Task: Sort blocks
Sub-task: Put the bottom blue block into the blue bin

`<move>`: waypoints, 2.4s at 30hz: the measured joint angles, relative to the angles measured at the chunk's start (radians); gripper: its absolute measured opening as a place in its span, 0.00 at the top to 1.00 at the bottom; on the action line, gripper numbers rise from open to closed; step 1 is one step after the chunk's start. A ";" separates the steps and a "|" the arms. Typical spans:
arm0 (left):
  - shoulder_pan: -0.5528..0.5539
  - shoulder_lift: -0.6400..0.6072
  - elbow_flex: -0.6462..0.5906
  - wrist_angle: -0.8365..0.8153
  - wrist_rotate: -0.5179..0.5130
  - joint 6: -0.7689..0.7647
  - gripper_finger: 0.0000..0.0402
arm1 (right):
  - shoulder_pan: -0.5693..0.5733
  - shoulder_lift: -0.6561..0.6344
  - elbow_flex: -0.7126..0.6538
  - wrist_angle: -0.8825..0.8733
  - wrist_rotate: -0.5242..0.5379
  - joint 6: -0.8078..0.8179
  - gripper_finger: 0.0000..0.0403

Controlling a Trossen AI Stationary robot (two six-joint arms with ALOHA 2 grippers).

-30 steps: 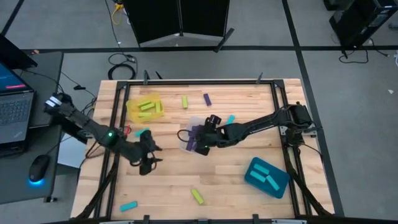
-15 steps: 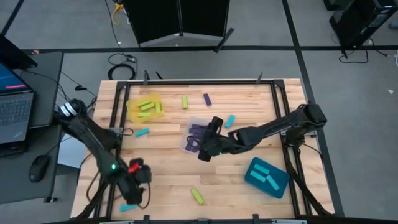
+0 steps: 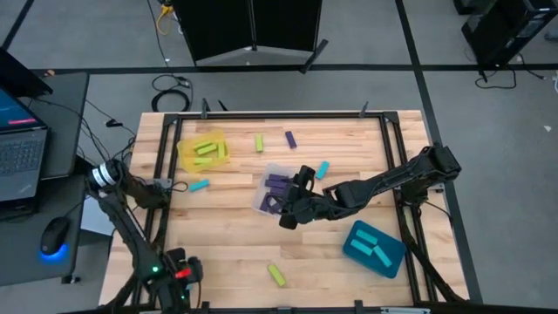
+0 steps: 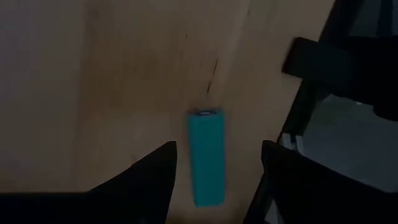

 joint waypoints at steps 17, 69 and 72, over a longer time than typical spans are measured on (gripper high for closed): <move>-0.025 0.189 0.021 0.006 0.079 -0.037 0.24 | 0.035 0.001 0.000 0.004 0.000 -0.010 0.33; 0.809 0.348 0.295 1.203 -0.195 1.266 0.75 | 0.627 -0.362 0.134 0.132 0.488 -0.361 0.38; 0.826 0.451 0.440 1.209 -0.128 1.284 0.75 | 0.632 -0.362 0.134 0.133 0.498 -0.363 0.38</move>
